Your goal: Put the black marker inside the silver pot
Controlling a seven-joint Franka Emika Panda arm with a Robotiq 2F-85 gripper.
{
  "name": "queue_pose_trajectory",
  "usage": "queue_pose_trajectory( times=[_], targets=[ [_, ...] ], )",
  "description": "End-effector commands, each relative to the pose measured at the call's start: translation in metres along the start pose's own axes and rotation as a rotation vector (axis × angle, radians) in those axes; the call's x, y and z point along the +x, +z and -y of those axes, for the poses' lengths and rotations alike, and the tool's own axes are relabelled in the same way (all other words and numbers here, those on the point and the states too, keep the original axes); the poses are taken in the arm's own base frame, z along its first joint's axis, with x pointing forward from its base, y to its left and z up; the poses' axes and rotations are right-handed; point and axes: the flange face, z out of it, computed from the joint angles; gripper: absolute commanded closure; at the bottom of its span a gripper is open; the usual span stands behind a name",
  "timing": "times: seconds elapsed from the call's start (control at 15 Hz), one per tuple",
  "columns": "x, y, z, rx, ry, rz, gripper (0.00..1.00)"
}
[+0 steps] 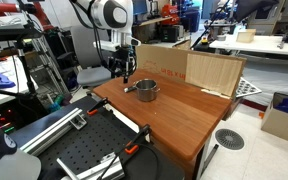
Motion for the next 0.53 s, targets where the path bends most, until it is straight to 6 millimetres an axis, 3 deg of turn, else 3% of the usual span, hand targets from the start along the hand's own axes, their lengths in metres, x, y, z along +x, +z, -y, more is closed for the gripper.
queue_pose_trajectory(
  times=[0.0, 0.47],
  targets=[
    [0.018, 0.011, 0.012, -0.02, 0.007, 0.017, 0.0],
    [0.037, 0.038, 0.012, -0.024, 0.074, 0.042, 0.0]
  ],
)
